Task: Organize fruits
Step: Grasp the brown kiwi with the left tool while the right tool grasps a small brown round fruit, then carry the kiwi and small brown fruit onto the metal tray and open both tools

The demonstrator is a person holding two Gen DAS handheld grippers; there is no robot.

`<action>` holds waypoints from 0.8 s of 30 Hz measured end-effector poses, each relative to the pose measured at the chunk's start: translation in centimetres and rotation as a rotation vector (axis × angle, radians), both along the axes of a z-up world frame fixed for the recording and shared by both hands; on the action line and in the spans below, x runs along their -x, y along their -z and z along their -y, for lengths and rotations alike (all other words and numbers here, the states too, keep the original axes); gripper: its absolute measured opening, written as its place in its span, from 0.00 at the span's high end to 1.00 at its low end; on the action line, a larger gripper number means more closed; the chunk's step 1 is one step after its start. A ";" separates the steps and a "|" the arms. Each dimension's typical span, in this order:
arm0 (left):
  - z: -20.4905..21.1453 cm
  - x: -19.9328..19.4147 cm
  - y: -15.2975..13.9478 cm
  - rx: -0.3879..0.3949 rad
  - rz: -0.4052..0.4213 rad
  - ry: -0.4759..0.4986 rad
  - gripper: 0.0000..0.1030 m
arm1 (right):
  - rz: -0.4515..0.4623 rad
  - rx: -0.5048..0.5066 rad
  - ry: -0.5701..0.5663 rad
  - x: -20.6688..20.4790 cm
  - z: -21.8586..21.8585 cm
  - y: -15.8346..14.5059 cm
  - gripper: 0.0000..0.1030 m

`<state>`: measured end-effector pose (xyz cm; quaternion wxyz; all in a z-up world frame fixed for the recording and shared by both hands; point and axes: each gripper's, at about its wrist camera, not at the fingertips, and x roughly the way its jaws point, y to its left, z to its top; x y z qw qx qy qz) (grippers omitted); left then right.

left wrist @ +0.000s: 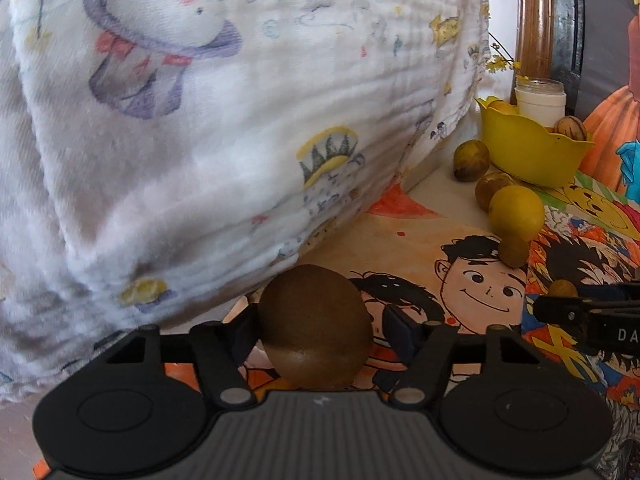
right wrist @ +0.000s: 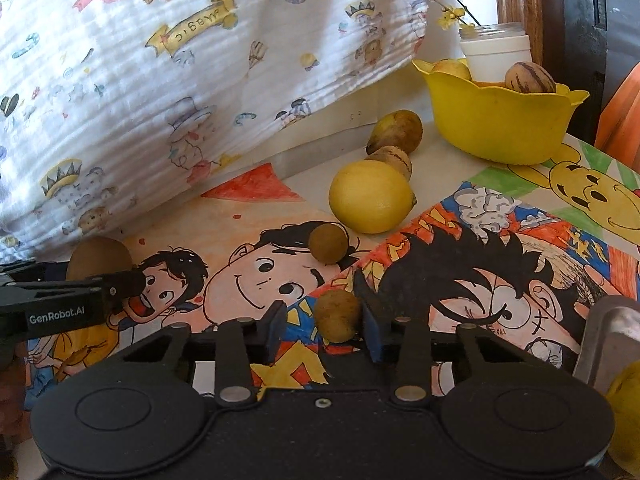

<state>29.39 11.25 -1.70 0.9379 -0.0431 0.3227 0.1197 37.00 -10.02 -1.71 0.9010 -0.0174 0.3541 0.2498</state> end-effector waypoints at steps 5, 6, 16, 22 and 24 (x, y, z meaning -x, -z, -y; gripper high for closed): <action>0.0 0.0 0.0 -0.015 -0.001 -0.010 0.40 | 0.011 0.020 -0.027 0.3 -0.5 0.0 0.65; 0.0 0.0 0.0 -0.016 -0.002 -0.010 0.40 | 0.012 0.021 -0.031 0.4 -0.5 0.0 0.65; 0.1 0.6 -0.1 0.015 -0.008 0.013 0.41 | 0.004 0.015 -0.076 1.2 -0.7 -0.1 0.72; 1.0 1.4 -0.3 0.023 -0.015 0.052 0.41 | 0.000 0.012 -0.094 1.9 -0.5 -0.2 0.73; 1.2 1.6 -0.4 0.023 -0.017 0.065 0.41 | -0.002 0.007 -0.096 2.1 -0.4 -0.3 0.73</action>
